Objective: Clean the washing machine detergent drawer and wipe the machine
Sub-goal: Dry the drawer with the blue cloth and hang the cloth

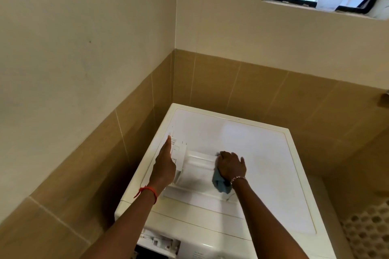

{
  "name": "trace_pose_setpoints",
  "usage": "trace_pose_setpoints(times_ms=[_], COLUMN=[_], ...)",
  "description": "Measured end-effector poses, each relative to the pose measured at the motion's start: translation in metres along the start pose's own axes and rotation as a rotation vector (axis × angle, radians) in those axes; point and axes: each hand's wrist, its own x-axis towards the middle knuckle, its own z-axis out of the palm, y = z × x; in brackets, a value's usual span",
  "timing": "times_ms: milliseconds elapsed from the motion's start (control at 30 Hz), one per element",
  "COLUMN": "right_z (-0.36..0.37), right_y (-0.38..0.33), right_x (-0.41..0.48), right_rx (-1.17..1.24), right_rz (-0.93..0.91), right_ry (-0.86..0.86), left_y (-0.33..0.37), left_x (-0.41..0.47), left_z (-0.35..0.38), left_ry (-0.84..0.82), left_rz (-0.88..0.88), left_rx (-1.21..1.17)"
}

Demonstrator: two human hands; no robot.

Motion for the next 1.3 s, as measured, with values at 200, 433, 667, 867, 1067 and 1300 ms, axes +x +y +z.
trace_pose_setpoints(times_ms=[200,433,667,867,1067,1300], right_z=[0.0,0.018,0.034,0.044,0.047,0.053], right_y=[0.019,0.024,0.008,-0.007,-0.028,-0.065], right_x=[-0.001,-0.032,-0.067,-0.075,-0.081,-0.08], right_rx=[0.474,0.652,0.606,0.215,-0.133,-0.066], right_rz=[0.181,0.306,0.302,0.249,0.204,-0.203], right_ry=[0.008,0.338,0.502,0.509,0.49,0.397], left_y=[0.005,0.01,0.013,0.015,0.015,0.013], left_x=[-0.004,-0.006,-0.008,-0.008,-0.009,-0.007], left_z=[-0.001,-0.002,-0.003,-0.006,-0.005,-0.005], left_ry=[0.015,-0.015,-0.015,-0.028,-0.022,-0.015], left_rz=[-0.032,-0.047,-0.068,-0.049,-0.039,-0.031], left_rx=[0.004,0.012,-0.023,-0.017,-0.009,0.051])
